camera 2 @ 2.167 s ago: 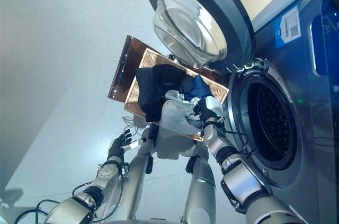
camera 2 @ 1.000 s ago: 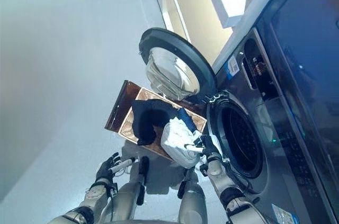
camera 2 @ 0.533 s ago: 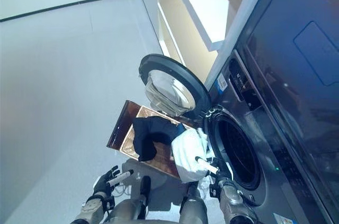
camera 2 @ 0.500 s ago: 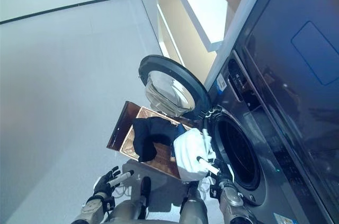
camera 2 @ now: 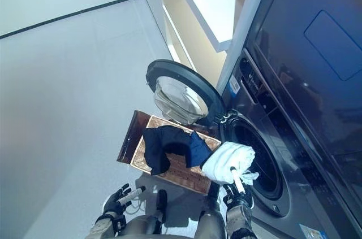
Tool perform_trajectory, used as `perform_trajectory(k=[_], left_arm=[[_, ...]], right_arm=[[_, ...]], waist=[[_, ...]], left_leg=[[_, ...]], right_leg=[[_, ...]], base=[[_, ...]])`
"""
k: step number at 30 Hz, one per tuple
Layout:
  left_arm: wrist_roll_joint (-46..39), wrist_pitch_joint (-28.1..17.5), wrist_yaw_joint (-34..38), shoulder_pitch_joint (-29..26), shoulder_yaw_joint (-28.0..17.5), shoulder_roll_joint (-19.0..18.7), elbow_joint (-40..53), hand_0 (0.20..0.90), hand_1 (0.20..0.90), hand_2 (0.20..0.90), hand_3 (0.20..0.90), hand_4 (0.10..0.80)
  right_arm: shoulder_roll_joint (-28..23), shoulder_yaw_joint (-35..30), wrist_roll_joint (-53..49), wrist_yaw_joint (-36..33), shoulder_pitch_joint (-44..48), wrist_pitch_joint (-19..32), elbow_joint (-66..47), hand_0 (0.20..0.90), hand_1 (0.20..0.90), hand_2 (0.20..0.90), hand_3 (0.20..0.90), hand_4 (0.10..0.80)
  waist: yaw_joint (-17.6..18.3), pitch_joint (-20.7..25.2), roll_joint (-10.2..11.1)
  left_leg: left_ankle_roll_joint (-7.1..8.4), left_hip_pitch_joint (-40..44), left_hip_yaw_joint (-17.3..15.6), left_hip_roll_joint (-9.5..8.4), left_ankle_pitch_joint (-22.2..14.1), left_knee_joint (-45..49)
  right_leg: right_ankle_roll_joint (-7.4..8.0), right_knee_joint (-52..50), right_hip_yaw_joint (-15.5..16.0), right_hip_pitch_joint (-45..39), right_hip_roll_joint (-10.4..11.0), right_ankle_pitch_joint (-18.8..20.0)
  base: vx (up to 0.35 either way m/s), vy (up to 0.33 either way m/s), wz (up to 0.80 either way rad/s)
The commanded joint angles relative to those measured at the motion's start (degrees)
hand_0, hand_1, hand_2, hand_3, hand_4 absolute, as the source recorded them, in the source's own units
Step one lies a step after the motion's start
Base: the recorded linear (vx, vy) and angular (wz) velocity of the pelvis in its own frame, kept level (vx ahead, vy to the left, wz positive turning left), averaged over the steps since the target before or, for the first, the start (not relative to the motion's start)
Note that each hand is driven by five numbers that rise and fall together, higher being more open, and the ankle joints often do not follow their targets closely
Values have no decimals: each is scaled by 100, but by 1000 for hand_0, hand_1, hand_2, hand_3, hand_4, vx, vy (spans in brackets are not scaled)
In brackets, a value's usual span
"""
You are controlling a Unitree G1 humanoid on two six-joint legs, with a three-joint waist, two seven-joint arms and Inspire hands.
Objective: Pick up the clothes and place them into the washing machine
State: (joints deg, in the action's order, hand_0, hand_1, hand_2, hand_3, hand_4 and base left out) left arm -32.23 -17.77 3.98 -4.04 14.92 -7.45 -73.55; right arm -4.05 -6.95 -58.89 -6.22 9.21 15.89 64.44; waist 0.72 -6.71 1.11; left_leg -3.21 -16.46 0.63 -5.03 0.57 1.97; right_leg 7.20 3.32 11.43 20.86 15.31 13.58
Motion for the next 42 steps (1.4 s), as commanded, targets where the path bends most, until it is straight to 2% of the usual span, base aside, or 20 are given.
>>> perform_trajectory(k=[1, 6, 12, 17, 20, 31, 37, 42], left_arm=[[-135, -222, 128, -344, 135, 74, -89, 900, 900, 900, 900, 800], [-284, -290, 154, -356, 303, 128, 100, 900, 900, 900, 900, 800], [-374, -287, 160, -307, 395, 132, 130, 900, 900, 900, 900, 800], [-411, -257, 163, -232, 446, 130, 125, 900, 900, 900, 900, 800], [-392, -246, 165, -243, 472, 139, 100, 900, 900, 900, 900, 800], [-396, -334, 239, -269, 600, 109, 314, 900, 900, 900, 900, 800], [-389, -341, 323, -346, 638, 150, 250, 900, 900, 900, 900, 800], [-371, -355, 332, -442, 614, 226, 178, 900, 900, 900, 900, 800]], right_arm=[[-261, -181, -321, -7, 776, 633, -433, 200, 200, 200, 200, 300], [-271, -459, -959, -49, 1276, 794, -336, 200, 200, 200, 200, 300], [-592, -1085, -1614, -178, 1845, 1089, -108, 200, 200, 200, 200, 300], [-1005, -1736, -2037, -431, 2238, 1373, 74, 200, 200, 200, 200, 300], [-1160, -1819, -2065, -533, 2332, 1386, 243, 200, 200, 200, 200, 300], [-2205, -2518, -2370, -1015, 2596, 1652, 721, 200, 200, 200, 200, 300], [-2265, -2666, -2467, -1170, 2478, 1766, 862, 200, 200, 200, 200, 300], [-1819, -2574, -2578, -967, 2026, 1602, 980, 200, 200, 200, 200, 300]], waist=[[-26, -424, -221], [-100, -518, -325], [-154, -532, -445], [-169, -522, -573], [-191, -518, -616], [-156, -545, -859], [-79, -569, -862], [21, -592, -771]], left_leg=[[260, -146, 8, -55, 44, -150], [277, -274, 1, -84, 97, -161], [304, -326, 13, -87, 150, -253], [297, -333, 36, -109, 128, -312], [285, -379, 25, -125, 171, -335], [301, -550, -44, -169, 229, -433], [281, -584, -143, -147, 204, -440], [254, -645, -233, -140, 133, -313]], right_leg=[[168, -132, -117, -249, 81, -220], [174, -121, -94, -144, 105, -163], [187, -87, -93, -74, 111, -147], [197, -110, -155, -3, 104, -187], [194, -90, -177, 57, 112, -141], [183, -80, -302, 336, 112, -95], [166, -87, -417, 450, 70, -87], [143, -136, -517, 518, 67, -89]], base=[[0, 0, 0], [-15, 12, 3], [4, 2, 4], [7, 7, -1], [13, 11, -4], [-2, 10, -4], [9, 3, -16], [6, -4, -12]])
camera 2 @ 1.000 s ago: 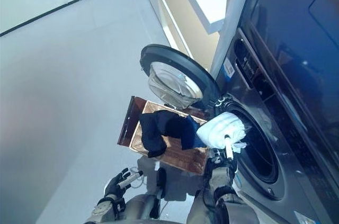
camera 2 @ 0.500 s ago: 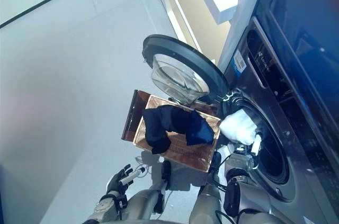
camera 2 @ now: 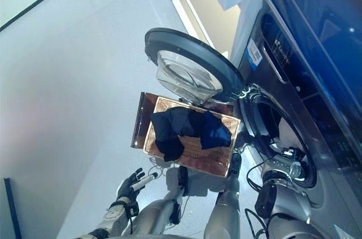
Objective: Pick up the clothes and place them into the washing machine
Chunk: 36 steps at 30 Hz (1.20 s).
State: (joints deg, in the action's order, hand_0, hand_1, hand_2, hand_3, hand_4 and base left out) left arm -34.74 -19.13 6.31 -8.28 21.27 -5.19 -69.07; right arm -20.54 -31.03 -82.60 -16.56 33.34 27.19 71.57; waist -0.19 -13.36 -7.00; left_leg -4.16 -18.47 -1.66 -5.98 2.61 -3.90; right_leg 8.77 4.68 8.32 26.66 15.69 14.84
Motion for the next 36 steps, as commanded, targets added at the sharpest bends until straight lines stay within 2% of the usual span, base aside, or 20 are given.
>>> perform_trajectory(k=[1, 5, 9, 16, 22, 28, 36], left_arm=[[-122, -224, 90, -19, -23, 7, -267, 900, 900, 900, 900, 800], [-135, -299, 83, -17, -5, -35, -112, 900, 900, 900, 900, 800], [-137, -319, 38, 24, 42, -86, -20, 900, 900, 900, 900, 800], [-150, -363, -58, 134, 114, -204, 199, 900, 900, 900, 900, 800], [-140, -393, -110, 186, 265, -269, 529, 900, 900, 900, 900, 800], [-200, -425, -146, 192, 397, -342, 887, 900, 900, 900, 900, 800], [-222, -422, -116, 166, 450, -393, 1032, 900, 900, 900, 900, 800]], right_arm=[[-148, -172, -249, 102, -438, 451, 311, 200, 200, 200, 200, 300], [-300, -245, -269, 116, -397, 479, 313, 200, 200, 200, 200, 300], [-666, -193, -110, 71, -132, 439, 225, 200, 200, 200, 200, 300], [-1486, 149, 416, -42, 549, 311, 123, 200, 200, 200, 200, 300], [-1935, 446, 607, -179, 1126, 255, 224, 200, 200, 200, 200, 300], [-2192, 783, 757, -264, 1701, 236, 210, 200, 200, 200, 200, 300], [-2303, 925, 715, -241, 2016, 392, -8, 200, 200, 200, 200, 300]], waist=[[123, 82, 44], [141, 59, -16], [94, 36, -93], [-29, 32, -148], [-152, 86, -248], [-264, 137, -342], [-296, 237, -318]], left_leg=[[348, -454, -8, -53, -84, 285], [349, -516, -23, -110, -92, 309], [347, -580, -48, -135, -59, 263], [384, -704, -19, -118, 63, 115], [435, -782, 23, -124, 191, -65], [487, -924, 50, -119, 249, -110], [528, -1022, 98, -112, 256, -110]], right_leg=[[-11, -281, -211, -53, 40, -217], [-11, -305, -244, 2, 85, -221], [-7, -291, -254, 97, 90, -191], [2, -202, -244, 239, 63, -109], [14, -132, -217, 354, 66, -65], [24, -49, -199, 472, 46, -12], [30, -2, -180, 525, 34, 16]], base=[[0, 0, 0], [-4, 16, 1], [-1, 6, -2], [6, -9, 3], [17, -5, 7], [14, -6, 4], [2, 0, 0]])
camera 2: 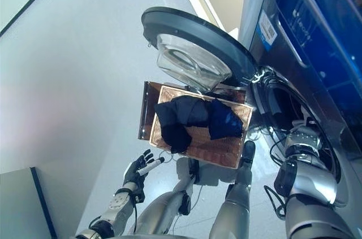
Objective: Pick up the clothes and place them into the washing machine
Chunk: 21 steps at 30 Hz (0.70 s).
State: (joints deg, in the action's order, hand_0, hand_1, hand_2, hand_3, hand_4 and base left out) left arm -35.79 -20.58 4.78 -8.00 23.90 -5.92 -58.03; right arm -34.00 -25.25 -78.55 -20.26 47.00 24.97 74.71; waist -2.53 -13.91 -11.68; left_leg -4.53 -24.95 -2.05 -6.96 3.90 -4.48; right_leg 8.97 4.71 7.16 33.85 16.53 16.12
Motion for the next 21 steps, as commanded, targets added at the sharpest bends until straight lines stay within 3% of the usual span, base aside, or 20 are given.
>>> perform_trajectory(k=[1, 7, 8, 9, 10, 21], left_arm=[[-108, -272, 43, 135, 188, -319, -84, 900, 900, 900, 900, 800], [-83, -247, 47, 155, 142, -277, -247, 900, 900, 900, 900, 800], [-95, -251, 40, 156, 128, -269, -251, 900, 900, 900, 900, 800], [-100, -246, 34, 157, 125, -265, -252, 900, 900, 900, 900, 800], [-115, -247, 32, 163, 119, -262, -257, 900, 900, 900, 900, 800], [-172, -265, -5, 208, -5, -252, -306, 900, 900, 900, 900, 800]], right_arm=[[-937, 360, 321, 127, 640, 613, -331, 200, 200, 200, 200, 300], [-845, 380, 338, 232, 538, 489, -129, 200, 200, 200, 200, 300], [-817, 389, 354, 243, 509, 471, -121, 516, 516, 516, 516, 525], [-796, 396, 364, 240, 497, 462, -103, 516, 516, 516, 516, 525], [-770, 409, 373, 238, 492, 454, -90, 900, 900, 900, 900, 800], [-442, 571, 660, 343, 191, 149, 68, 900, 900, 900, 900, 800]], waist=[[-56, 307, 160], [-64, 329, 196], [-61, 324, 204], [-62, 321, 205], [-62, 319, 204], [-47, 284, 288]], left_leg=[[565, -381, 135, -16, 121, -52], [555, -359, 121, -13, 108, -52], [553, -355, 112, -12, 106, -52], [553, -355, 108, -11, 108, -52], [551, -356, 105, -12, 109, -52], [541, -270, 59, 24, 98, -44]], right_leg=[[10, -6, -64, -186, -52, -118], [-9, -38, -87, -173, -61, -155], [-12, -42, -99, -166, -62, -158], [-12, -42, -107, -166, -63, -159], [-14, -42, -124, -165, -70, -161], [-29, -59, -116, -243, -98, -189]], base=[[0, 0, 0], [-3, 2, -1], [0, 0, 0], [0, 0, 0], [0, 0, 0], [-6, 2, -3]])
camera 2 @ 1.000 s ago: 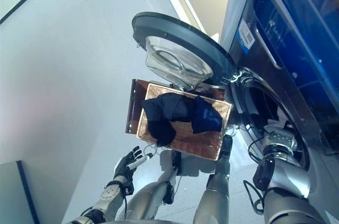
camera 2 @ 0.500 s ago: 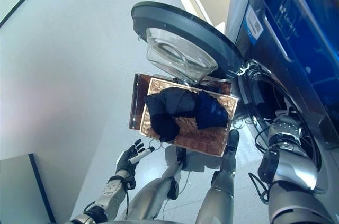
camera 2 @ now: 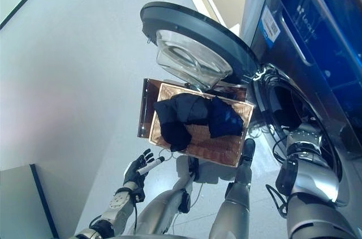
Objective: Pick up the clothes and place them into the washing machine
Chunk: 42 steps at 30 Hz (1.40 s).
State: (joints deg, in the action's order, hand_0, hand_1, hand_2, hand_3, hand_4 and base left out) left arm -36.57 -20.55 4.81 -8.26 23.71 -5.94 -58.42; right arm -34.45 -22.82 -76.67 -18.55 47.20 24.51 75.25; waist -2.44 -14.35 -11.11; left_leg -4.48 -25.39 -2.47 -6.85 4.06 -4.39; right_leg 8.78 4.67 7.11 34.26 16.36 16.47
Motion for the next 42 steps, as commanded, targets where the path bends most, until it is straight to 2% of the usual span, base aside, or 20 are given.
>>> perform_trajectory(k=[1, 10, 14, 16, 17, 20, 21, 28, 31, 35, 42], left_arm=[[-72, -259, -27, 235, -23, -255, -296, 900, 900, 900, 900, 800], [-79, -249, -84, 264, -156, -243, -324, 900, 900, 900, 900, 800], [-4, -265, -60, 214, -280, -233, -462, 900, 900, 900, 900, 800], [82, -345, 9, 193, -403, -263, -465, 900, 900, 900, 900, 800], [84, -345, 10, 192, -406, -265, -464, 900, 900, 900, 900, 800], [157, -423, 90, 211, -562, -322, -392, 900, 900, 900, 900, 800], [175, -479, 143, 248, -677, -365, -309, 900, 900, 900, 900, 800], [180, -532, 251, 328, -880, -396, -285, 900, 900, 900, 900, 800], [245, -552, 340, 305, -931, -390, -255, 900, 900, 900, 900, 800], [312, -564, 435, 241, -941, -363, -346, 900, 900, 900, 900, 800], [549, -560, 616, 199, -972, -303, -382, 900, 900, 900, 900, 800]], right_arm=[[-343, 460, 655, 207, 118, 81, 117, 900, 900, 900, 900, 800], [55, 879, 1341, 298, -280, -214, 176, 900, 900, 900, 900, 800], [297, 1334, 2358, 195, -596, -457, 194, 900, 900, 900, 900, 800], [526, 1888, 3523, -39, -853, -585, -61, 900, 900, 900, 900, 800], [532, 1887, 3530, -50, -855, -588, -73, 900, 900, 900, 900, 800], [869, 2482, 4744, -301, -1217, -684, -760, 900, 900, 900, 900, 800], [1065, 2753, 5379, -409, -1563, -756, -1403, 900, 900, 900, 900, 800], [1320, 3083, 6264, -500, -2043, -930, -2158, 900, 900, 900, 900, 800], [1441, 3431, 7080, -661, -2271, -1080, -2676, 900, 900, 900, 900, 800], [1565, 3527, 7383, -785, -2282, -1142, -2551, 900, 900, 900, 900, 800], [1576, 4036, 8819, -984, -2407, -1480, -2558, 900, 900, 900, 900, 800]], waist=[[-56, 323, 264], [-15, 278, 421], [25, 249, 536], [68, 204, 631], [73, 214, 636], [130, 165, 725], [172, 127, 771], [197, 198, 878], [203, 223, 914], [194, 259, 942], [178, 268, 987]], left_leg=[[530, -206, 99, 26, 86, -48], [525, -105, 100, 55, 57, 3], [521, -47, 86, 76, 32, 63], [523, -12, 96, 92, -5, 151], [520, -35, 95, 86, 13, 152], [511, -34, 89, 90, -19, 270], [500, -6, 92, 93, -54, 350], [455, 22, 126, 83, -99, 460], [450, 72, 150, 88, -104, 476], [446, 91, 161, 91, -97, 475], [424, 190, 209, 93, -114, 496]], right_leg=[[-15, -63, -111, -309, -87, -227], [-33, -86, -68, -436, -112, -256], [-48, -99, -51, -532, -123, -272], [-60, -150, -47, -593, -138, -299], [-61, -142, -48, -574, -132, -279], [-72, -205, -40, -620, -129, -300], [-70, -243, -40, -670, -129, -326], [-55, -249, 6, -790, -96, -339], [-49, -249, 37, -861, -94, -359], [-43, -244, 64, -885, -87, -357], [-36, -227, 105, -1030, -88, -376]], base=[[0, 0, 0], [0, 0, 0], [0, 0, 0], [-16, -12, 1], [0, 0, 0], [0, 0, 0], [0, 0, 0], [0, 0, 0], [0, -1, 1], [-1, 0, 1], [0, 0, 0]])
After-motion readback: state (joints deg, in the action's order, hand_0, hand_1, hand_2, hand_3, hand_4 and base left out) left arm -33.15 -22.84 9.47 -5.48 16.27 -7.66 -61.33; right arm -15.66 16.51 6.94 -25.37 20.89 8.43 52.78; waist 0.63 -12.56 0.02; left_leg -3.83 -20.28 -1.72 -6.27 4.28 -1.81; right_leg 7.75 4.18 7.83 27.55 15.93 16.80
